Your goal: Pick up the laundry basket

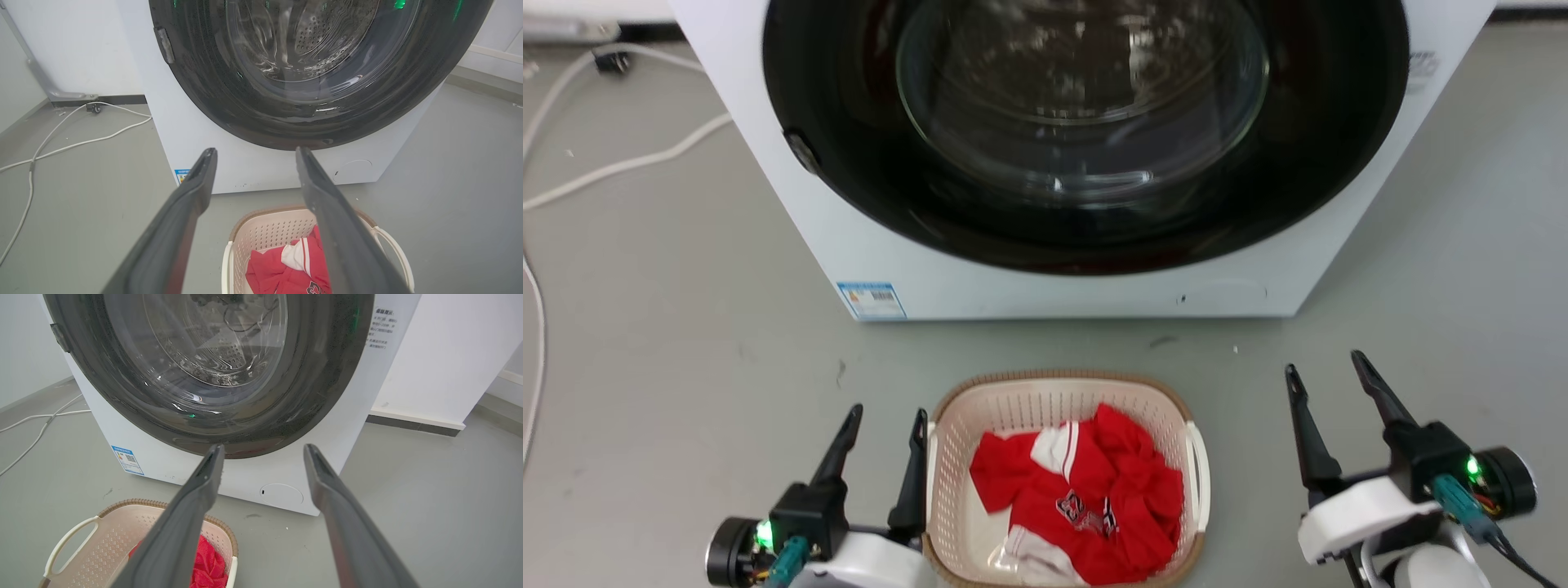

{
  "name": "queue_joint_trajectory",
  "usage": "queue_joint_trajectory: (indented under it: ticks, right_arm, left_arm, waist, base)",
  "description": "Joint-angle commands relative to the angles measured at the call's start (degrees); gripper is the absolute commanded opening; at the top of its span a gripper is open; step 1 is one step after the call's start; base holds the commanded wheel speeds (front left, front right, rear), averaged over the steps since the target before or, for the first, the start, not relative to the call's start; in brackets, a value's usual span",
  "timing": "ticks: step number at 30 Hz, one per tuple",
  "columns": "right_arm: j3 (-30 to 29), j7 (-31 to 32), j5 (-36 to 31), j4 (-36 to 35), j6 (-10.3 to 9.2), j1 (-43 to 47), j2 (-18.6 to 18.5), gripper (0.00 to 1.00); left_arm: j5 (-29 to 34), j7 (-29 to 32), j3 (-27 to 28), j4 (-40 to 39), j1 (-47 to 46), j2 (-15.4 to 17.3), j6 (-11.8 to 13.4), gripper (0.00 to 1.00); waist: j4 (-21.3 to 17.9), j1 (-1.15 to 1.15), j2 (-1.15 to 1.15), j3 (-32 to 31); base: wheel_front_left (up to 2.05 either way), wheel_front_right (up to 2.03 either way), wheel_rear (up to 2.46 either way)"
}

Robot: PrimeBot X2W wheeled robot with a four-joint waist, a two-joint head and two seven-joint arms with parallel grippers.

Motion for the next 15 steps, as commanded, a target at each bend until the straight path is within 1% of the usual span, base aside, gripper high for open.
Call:
queue_joint_trajectory:
  ticks: [1,6,8,15]
  right_arm:
    - [0.6,0.1,-0.5,0.8,-0.02,-2.1,-0.1,1.0]
    - [2.3,0.9,-0.5,3.6,-0.02,-6.6,-0.1,1.0]
    - [2.5,1.7,1.4,5.4,-0.02,-8.3,-0.1,1.0]
    - [3.5,4.6,3.4,13.8,-0.02,-15.3,-0.1,1.0]
  left_arm:
    - [0.1,-0.1,0.6,0.9,-2.1,0.0,0.2,1.0]
    - [0.3,-0.1,2.9,5.1,-7.2,0.4,-0.8,1.0]
    - [0.7,-0.1,3.3,7.7,-9.3,1.3,-1.2,1.0]
    - [0.3,-0.1,2.5,20.3,-18.4,4.5,-2.6,1.0]
  waist:
    - [-0.9,0.0,0.0,5.5]
    - [-1.8,0.0,0.0,12.8]
    - [-2.2,0.0,0.0,15.3]
    - [-2.9,0.0,0.0,22.9]
  base:
    - [0.0,0.0,0.0]
    - [0.0,0.0,0.0]
    - [0.0,0.0,0.0]
    - [0.0,0.0,0.0]
